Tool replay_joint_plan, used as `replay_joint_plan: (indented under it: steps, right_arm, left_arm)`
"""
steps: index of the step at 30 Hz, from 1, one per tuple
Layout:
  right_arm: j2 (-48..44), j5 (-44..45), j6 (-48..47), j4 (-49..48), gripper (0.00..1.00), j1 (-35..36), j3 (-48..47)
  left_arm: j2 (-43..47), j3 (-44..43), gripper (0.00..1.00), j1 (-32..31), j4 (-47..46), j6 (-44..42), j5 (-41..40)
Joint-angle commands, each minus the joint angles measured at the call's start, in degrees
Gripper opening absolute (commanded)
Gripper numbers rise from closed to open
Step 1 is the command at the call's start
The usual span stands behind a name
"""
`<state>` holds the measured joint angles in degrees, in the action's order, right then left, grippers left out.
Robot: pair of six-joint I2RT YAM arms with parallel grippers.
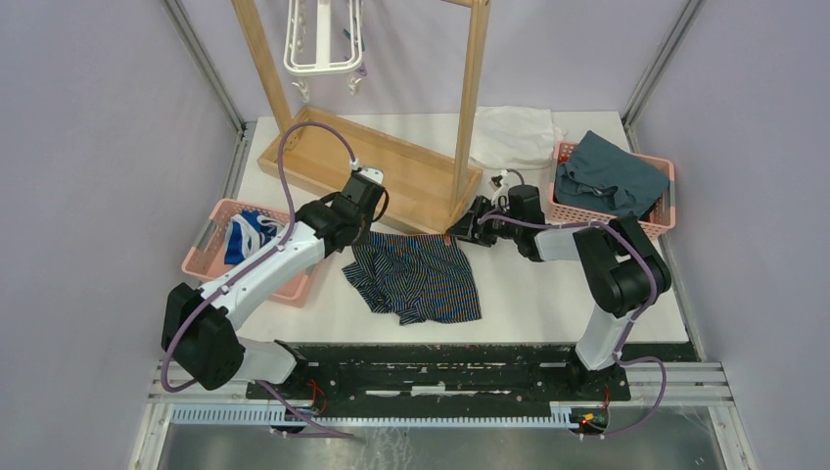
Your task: Clip the underwear to the hanger
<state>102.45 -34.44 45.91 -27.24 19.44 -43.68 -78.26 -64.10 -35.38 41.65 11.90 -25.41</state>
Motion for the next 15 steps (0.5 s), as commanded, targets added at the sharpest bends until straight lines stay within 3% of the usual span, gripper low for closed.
replay_joint_plan:
  steps: [1,8,15]
  right_arm:
    - [1.4,-0.1,-1.1,0.5,0.60,0.6,-1.8]
    - [1.6,-1.1,-0.1,-1.1,0.47,0.7,-1.5]
    - [-0.9,-1.2,0.6,-3.3,0.14,0.6,0.1]
  left_arm:
    - [-0.2,-0.1,0.03,0.0,-2.3,0.1,-0.7]
    - [-0.3,0.3,0.03,0.0,-2.6,0.1,-0.4]
    - [0.7,1.9,0.03,0.1,-3.9,0.8,-0.4]
